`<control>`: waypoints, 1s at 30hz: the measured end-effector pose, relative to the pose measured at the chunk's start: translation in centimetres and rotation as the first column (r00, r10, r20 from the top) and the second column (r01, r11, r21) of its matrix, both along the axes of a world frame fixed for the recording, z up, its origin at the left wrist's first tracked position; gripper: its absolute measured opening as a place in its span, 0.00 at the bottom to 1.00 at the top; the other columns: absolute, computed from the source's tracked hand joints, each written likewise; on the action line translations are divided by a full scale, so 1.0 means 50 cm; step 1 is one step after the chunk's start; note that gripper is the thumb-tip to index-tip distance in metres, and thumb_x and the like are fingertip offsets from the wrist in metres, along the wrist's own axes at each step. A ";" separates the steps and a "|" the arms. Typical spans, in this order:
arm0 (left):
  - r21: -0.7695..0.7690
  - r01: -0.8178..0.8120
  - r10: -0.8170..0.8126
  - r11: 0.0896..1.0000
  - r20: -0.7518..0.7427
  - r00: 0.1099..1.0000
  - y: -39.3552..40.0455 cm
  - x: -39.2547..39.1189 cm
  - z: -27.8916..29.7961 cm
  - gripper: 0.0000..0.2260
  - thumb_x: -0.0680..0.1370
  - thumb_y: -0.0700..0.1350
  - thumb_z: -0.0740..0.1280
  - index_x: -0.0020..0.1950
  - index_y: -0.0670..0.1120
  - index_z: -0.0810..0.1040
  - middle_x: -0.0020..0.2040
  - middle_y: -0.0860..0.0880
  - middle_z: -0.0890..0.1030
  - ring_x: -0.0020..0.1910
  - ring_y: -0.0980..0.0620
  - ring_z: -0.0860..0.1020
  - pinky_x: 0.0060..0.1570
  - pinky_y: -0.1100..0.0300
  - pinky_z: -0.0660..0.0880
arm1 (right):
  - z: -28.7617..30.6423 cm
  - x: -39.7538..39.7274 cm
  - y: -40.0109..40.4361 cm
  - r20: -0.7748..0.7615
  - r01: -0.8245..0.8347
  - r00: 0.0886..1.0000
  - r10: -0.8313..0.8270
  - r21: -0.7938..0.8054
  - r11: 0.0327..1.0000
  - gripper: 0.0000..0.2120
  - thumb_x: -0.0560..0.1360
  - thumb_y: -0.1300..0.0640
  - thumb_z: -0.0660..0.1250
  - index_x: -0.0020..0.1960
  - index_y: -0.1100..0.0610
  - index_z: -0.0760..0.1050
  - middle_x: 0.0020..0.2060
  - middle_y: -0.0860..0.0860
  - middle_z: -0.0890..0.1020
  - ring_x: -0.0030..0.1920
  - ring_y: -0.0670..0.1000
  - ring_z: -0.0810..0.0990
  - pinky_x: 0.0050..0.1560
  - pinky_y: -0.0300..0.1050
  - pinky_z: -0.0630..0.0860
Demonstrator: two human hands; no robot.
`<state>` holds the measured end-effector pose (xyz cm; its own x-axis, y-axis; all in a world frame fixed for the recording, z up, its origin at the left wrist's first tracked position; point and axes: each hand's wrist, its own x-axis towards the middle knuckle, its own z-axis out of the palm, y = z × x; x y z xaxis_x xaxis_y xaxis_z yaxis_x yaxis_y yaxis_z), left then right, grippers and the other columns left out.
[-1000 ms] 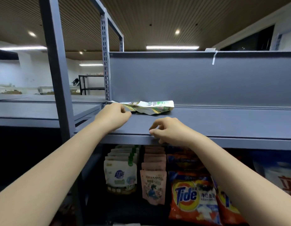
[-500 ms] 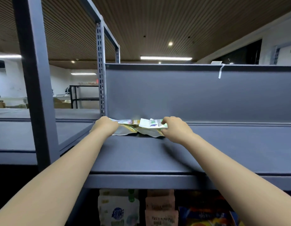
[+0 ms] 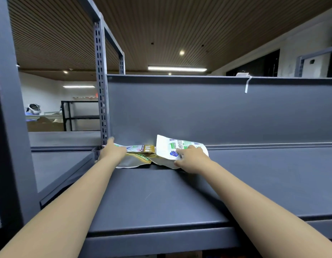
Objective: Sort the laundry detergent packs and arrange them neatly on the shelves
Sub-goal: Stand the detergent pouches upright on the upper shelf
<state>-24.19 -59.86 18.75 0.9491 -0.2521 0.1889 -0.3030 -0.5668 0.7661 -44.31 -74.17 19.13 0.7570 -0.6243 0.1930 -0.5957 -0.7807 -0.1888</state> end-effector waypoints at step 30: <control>-0.596 0.089 0.290 0.798 0.510 0.810 0.087 -0.241 0.035 0.24 0.73 0.29 0.50 0.63 0.47 0.71 0.53 0.42 0.79 0.41 0.42 0.72 0.37 0.58 0.60 | 0.012 -0.161 0.053 0.926 -0.052 0.362 -0.110 0.138 0.989 0.12 0.82 0.55 0.51 0.52 0.55 0.73 0.40 0.48 0.77 0.46 0.55 0.73 0.60 0.52 0.66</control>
<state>-36.26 -55.53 20.49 0.6367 0.1737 0.7513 -0.7401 -0.1357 0.6586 -52.35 -71.52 19.73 0.1263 -0.7199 0.6825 0.0007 -0.6879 -0.7258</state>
